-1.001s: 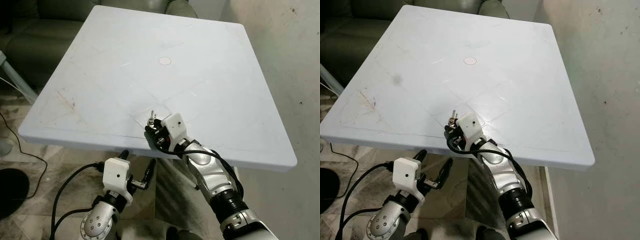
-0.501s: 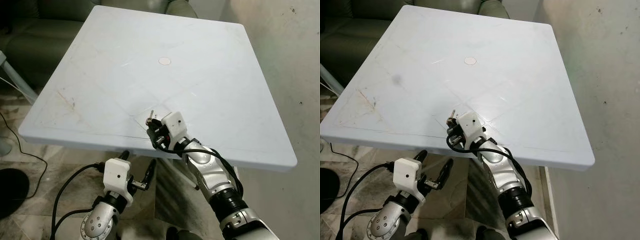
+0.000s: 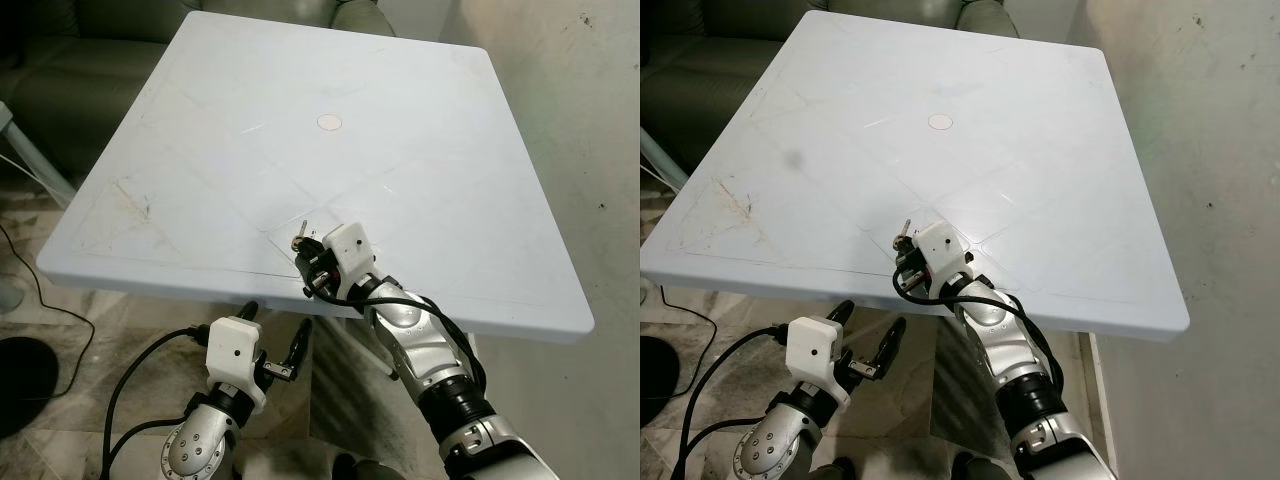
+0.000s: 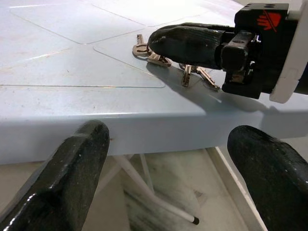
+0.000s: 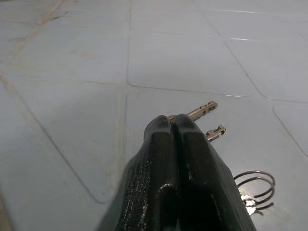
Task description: Hang keys on a hook
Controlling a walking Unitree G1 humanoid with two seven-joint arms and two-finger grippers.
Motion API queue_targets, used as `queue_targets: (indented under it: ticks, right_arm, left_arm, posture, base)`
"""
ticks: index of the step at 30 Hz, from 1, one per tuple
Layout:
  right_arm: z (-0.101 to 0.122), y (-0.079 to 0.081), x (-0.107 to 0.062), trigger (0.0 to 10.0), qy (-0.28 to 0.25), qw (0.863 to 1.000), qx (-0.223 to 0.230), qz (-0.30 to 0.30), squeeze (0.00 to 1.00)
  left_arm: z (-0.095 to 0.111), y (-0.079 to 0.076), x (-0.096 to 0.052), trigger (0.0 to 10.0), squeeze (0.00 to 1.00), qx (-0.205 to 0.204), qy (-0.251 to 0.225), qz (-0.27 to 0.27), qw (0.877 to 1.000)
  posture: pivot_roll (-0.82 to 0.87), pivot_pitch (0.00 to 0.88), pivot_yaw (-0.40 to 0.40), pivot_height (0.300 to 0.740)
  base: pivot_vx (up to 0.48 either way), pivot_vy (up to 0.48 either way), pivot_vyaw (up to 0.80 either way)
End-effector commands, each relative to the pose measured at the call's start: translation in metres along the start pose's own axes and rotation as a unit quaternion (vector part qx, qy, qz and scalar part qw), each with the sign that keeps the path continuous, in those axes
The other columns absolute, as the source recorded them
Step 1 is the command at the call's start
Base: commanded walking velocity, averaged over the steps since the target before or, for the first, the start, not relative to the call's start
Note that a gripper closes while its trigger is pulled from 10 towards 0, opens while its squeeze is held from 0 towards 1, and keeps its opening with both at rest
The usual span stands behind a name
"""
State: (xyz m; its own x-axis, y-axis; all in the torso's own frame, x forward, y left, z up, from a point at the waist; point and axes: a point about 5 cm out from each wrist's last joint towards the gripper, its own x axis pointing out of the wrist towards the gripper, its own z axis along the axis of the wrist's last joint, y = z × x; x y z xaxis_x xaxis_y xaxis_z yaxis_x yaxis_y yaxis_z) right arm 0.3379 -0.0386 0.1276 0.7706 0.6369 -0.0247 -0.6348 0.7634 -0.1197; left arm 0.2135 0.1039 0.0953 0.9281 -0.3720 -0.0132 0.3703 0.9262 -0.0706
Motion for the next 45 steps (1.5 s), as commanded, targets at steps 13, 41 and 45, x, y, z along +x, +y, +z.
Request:
queue_targets:
  ticks: [13, 41, 45]
  right_arm:
    - [0.021, -0.035, -0.019, 10.0, -0.142, 0.984, 0.107, -0.019, 0.0]
    - [0.013, -0.092, -0.107, 10.0, -0.149, 0.956, 0.026, -0.252, 0.0]
    - [0.005, -0.096, -0.116, 10.0, -0.132, 0.948, 0.028, -0.289, 0.0]
  left_arm:
    - [0.002, 0.001, 0.007, 10.0, 0.0, 0.006, -0.006, 0.002, 1.0]
    - [0.043, 0.058, 0.042, 10.0, 0.0, 0.03, -0.072, 0.067, 0.995]
    - [0.045, 0.076, 0.044, 10.0, 0.0, 0.044, -0.072, 0.092, 0.992]
  posture:
    - [0.09, 0.179, -0.081, 0.74]
    - [0.04, 0.113, -0.048, 0.74]
    - [0.03, 0.103, -0.043, 0.74]
  base:
    - [0.0, 0.0, 0.0]
    - [0.0, 0.0, 0.0]
    - [0.0, 0.0, 0.0]
